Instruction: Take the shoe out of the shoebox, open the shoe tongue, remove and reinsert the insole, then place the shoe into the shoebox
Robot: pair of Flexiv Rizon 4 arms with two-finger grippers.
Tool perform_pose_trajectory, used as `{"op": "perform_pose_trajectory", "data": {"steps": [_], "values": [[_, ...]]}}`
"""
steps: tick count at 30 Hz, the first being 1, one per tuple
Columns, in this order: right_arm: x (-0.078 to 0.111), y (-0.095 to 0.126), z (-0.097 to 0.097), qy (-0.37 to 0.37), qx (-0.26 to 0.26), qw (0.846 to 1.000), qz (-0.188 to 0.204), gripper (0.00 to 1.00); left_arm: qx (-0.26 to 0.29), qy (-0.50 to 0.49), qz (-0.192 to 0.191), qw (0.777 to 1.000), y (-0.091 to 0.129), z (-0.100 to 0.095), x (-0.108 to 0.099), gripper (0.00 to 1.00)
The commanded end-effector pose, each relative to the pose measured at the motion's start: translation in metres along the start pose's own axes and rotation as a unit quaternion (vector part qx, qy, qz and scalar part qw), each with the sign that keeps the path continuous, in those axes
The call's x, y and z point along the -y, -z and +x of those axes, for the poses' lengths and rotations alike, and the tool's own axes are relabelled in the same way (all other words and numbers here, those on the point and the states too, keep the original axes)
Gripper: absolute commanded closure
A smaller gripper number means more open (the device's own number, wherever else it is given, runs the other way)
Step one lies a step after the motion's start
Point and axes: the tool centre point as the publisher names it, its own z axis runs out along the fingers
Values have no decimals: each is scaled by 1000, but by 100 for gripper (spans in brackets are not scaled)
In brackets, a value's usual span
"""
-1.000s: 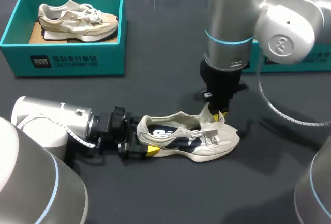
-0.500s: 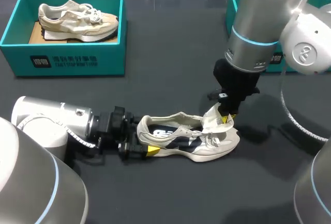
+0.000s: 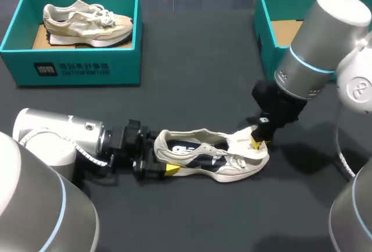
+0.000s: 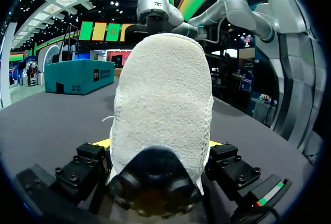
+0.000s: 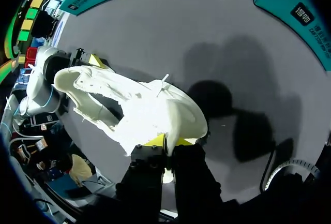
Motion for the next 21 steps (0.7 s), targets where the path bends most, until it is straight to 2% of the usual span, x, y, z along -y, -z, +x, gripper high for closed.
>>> {"op": "perform_pose_trajectory", "data": {"steps": [1, 4, 6, 11, 14, 21], "values": [[5, -6, -5, -3, -23, 1000, -4, 83, 1, 0, -1, 1000, 0, 0, -1, 100], [5, -6, -6, -10, -18, 1000, 0, 75, 1, 0, -1, 1000, 0, 0, -1, 100], [6, -4, -7, -15, -11, 1000, 4, 62, 1, 0, -1, 1000, 0, 0, -1, 100], [6, 0, -7, -33, 13, 999, 16, 56, 1, 0, -1, 1000, 0, 0, -1, 100], [5, 4, -5, -36, 24, 999, 20, 56, 1, 0, -1, 1000, 0, 0, -1, 100], [10, 38, -1, -41, 79, 996, 21, 56, 1, 0, -1, 1000, 0, 0, -1, 100]]}}
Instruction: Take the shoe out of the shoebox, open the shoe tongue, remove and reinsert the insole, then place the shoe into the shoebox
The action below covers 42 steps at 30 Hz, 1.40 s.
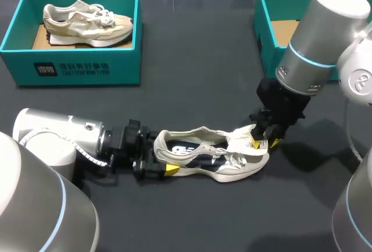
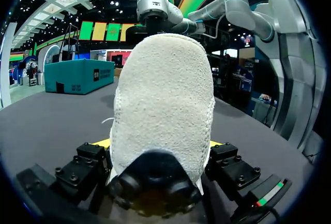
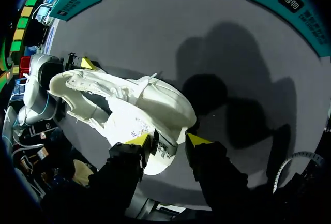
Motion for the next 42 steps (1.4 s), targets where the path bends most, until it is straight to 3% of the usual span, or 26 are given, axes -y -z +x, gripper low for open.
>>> {"op": "perform_pose_trajectory", "data": {"steps": [1, 14, 19, 23, 27, 32, 36, 42], "values": [[6, 30, 5, 0, 55, 998, 1, 56, 1, 0, -1, 1000, 0, 0, 0, 100], [14, 100, 16, 23, 179, 984, 7, 56, 1, 0, -1, 1000, 0, 0, 0, 100], [4, 130, 41, 104, 227, 968, -3, 58, 1, 0, -1, 1000, 0, 0, 0, 100], [-10, 136, 68, 187, 241, 952, 1, 66, 1, 0, -1, 1000, 0, 0, 0, 100], [-19, 133, 85, 255, 230, 939, 0, 100, 1, 0, -1, 1000, 0, 0, 0, 100], [-23, 133, 104, 323, 229, 918, -5, 100, 1, 0, -1, 1000, 0, 0, 0, 100], [-26, 130, 121, 430, 194, 882, 2, 100, 1, 0, -1, 1000, 0, 0, 0, 100], [-26, 130, 121, 430, 194, 882, 2, 100, 1, 0, -1, 1000, 0, 0, 0, 100]]}}
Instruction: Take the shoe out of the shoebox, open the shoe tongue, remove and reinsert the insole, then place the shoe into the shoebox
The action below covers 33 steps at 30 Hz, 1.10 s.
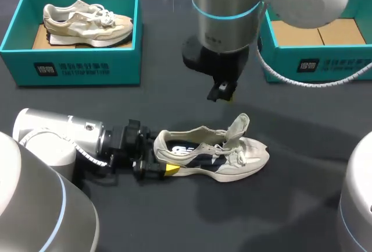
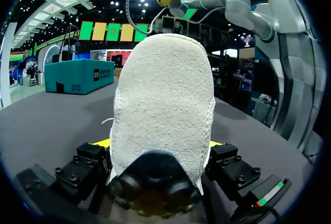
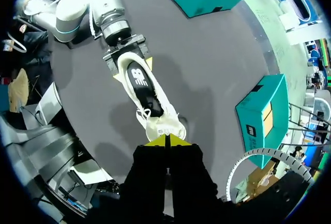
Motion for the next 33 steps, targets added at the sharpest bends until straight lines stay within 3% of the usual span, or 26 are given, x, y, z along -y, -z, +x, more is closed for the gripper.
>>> {"op": "perform_pose_trajectory", "data": {"steps": [1, 5, 7, 9, 11, 15, 17, 30, 33], "values": [[1, -3, -2, 23, -9, 1000, -5, 100, 1, 0, -1, 1000, 0, 0, 0, 100], [1, -3, -2, 23, -9, 1000, -5, 100, 1, 0, -1, 1000, 0, 0, 0, 100], [-20, -12, 8, 91, 8, 996, 21, 100, 1, 0, -1, 1000, 0, 0, 0, 100], [-31, -20, 15, 116, 9, 993, 33, 100, 1, 0, -1, 1000, 0, 0, 0, 100], [-35, -27, 21, 148, 6, 989, 8, 100, 1, 0, -1, 1000, 0, 0, 0, 100], [-42, -38, 29, 175, 3, 985, -5, 100, 1, 0, -1, 1000, 0, 0, 0, 100], [-44, -41, 32, 216, 2, 976, -34, 100, 1, 0, -1, 1000, 0, 0, 0, 100], [-44, -41, 32, 216, 2, 976, -34, 100, 1, 0, -1, 1000, 0, 0, 0, 100], [-55, -62, 38, 236, -13, 971, -47, 100, 1, 0, -1, 1000, 0, 0, 0, 100]]}}
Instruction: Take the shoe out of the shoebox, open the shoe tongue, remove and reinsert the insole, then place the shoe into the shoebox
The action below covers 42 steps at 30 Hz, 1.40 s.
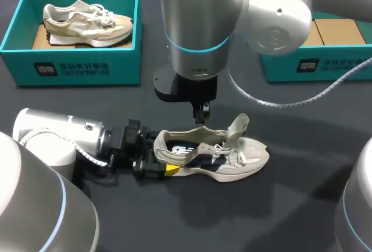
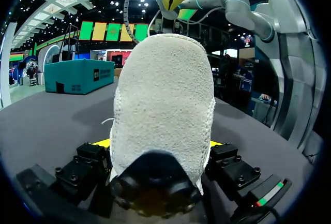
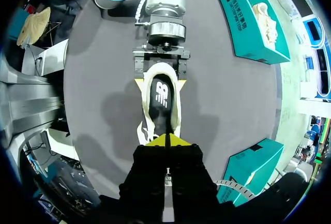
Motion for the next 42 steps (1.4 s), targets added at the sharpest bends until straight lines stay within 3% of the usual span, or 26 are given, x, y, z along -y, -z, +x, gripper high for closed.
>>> {"op": "perform_pose_trajectory", "data": {"steps": [1, 4, 20, 27, 42], "values": [[-11, -28, 1, 12, -7, 999, -30, 100, 1, 0, -1, 1000, 0, 0, 0, 100], [-13, -45, 6, -7, -2, 997, -75, 100, 1, 0, -1, 1000, 0, 0, 0, 100], [-13, -45, 6, -7, -2, 997, -75, 100, 1, 0, -1, 1000, 0, 0, 0, 100], [-30, -91, -6, 13, -41, 993, -109, 100, 1, 0, -1, 1000, 0, 0, 0, 100], [-32, -122, 3, 9, -64, 991, -117, 100, 1, 0, -1, 1000, 0, 0, 0, 100]]}}
